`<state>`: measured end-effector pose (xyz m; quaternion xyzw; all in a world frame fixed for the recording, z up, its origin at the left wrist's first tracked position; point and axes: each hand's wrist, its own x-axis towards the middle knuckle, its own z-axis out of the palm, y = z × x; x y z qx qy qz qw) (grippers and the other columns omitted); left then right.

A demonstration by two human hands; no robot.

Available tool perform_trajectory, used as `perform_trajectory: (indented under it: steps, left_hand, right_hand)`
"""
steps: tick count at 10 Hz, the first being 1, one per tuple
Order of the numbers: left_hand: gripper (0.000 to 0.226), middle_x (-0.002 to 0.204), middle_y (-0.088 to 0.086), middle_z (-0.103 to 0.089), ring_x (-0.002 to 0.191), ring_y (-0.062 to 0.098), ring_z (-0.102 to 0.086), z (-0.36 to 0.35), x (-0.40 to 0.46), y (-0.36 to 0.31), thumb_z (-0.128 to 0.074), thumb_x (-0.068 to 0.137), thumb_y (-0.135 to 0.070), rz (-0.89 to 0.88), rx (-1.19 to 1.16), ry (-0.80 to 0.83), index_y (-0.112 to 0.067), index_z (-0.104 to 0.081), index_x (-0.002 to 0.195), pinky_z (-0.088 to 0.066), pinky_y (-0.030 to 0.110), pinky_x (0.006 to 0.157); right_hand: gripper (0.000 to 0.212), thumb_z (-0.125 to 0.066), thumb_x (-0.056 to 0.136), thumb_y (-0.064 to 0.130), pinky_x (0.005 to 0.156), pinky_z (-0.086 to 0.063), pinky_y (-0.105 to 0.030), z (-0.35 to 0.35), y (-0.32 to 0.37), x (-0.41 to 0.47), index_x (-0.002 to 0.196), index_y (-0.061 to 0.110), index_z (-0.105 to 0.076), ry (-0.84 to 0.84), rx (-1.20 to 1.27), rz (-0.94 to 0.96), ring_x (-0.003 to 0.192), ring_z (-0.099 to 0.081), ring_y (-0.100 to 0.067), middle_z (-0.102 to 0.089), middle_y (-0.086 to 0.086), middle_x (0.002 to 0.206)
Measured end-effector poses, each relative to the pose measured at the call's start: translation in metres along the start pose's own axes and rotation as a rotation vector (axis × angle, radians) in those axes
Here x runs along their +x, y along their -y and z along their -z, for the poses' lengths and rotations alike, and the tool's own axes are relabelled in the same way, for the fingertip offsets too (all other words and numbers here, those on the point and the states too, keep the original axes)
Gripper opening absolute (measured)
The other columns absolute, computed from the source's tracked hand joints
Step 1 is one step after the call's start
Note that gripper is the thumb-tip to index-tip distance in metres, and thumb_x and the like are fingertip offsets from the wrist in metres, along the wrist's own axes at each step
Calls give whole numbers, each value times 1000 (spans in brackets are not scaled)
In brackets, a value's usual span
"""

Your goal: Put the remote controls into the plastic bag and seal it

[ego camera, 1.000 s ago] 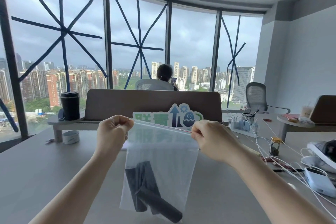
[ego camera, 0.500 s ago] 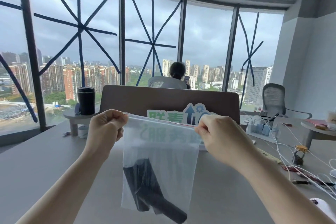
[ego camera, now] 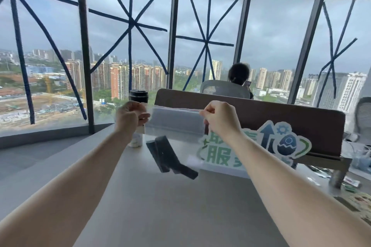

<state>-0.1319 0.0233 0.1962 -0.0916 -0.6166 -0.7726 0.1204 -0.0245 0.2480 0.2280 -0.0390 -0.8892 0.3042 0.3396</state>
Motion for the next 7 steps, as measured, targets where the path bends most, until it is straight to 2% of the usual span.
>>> perform_trajectory:
  steps: [1, 2, 3, 4, 5, 6, 7]
  left_hand:
    - [24, 76, 10, -64, 71, 24, -67, 27, 18, 24, -51, 87, 8, 3, 16, -28, -11, -61, 75, -60, 28, 67]
    - [15, 74, 13, -64, 69, 22, -68, 57, 20, 67, -57, 87, 3, 92, 30, -58, -7, -62, 77, -59, 30, 73]
    - [13, 76, 18, -62, 67, 22, -65, 84, -2, 110, -55, 88, 3, 212, 45, -81, -4, -59, 78, -58, 27, 71]
    - [12, 75, 19, -61, 68, 25, -63, 110, -33, 137, -54, 88, 1, 277, 71, -100, -3, -59, 77, -58, 26, 68]
    - [12, 76, 17, -60, 69, 27, -61, 125, -60, 147, -54, 88, -5, 315, 53, -84, -2, -61, 80, -53, 32, 72]
    - [16, 79, 15, -60, 69, 27, -57, 128, -79, 139, -53, 91, -12, 305, 124, -86, -1, -64, 90, -48, 33, 70]
    - [16, 85, 16, -64, 67, 26, -57, 142, -114, 140, -53, 91, -13, 236, 279, -164, -4, -67, 91, -45, 33, 62]
  right_hand:
    - [20, -68, 88, 22, 65, -57, -35, -40, -7, -9, 72, 11, -69, 85, 2, -3, 57, -63, -15, -74, -2, 65]
    - [22, -66, 87, 22, 60, -43, -28, -80, -20, -36, 67, 13, -65, 189, -20, -23, 56, -53, -9, -74, -2, 69]
    - [22, -66, 85, 22, 60, -48, -31, -113, -30, -71, 65, 15, -65, 322, -30, -60, 50, -52, -10, -75, -4, 68]
    - [19, -67, 82, 25, 63, -55, -32, -128, -34, -102, 68, 12, -65, 452, -24, -80, 37, -49, -3, -76, -6, 68]
    - [16, -68, 84, 25, 55, -53, -30, -122, -36, -122, 77, 11, -65, 556, 34, -95, 31, -49, -3, -77, -7, 72]
    - [16, -64, 89, 26, 54, -51, -27, -87, -28, -137, 81, 12, -66, 577, 69, -132, 38, -55, -12, -77, -5, 78]
    - [17, -61, 93, 24, 56, -51, -30, -31, -30, -163, 81, 13, -66, 471, 221, -172, 42, -56, -14, -77, -3, 79]
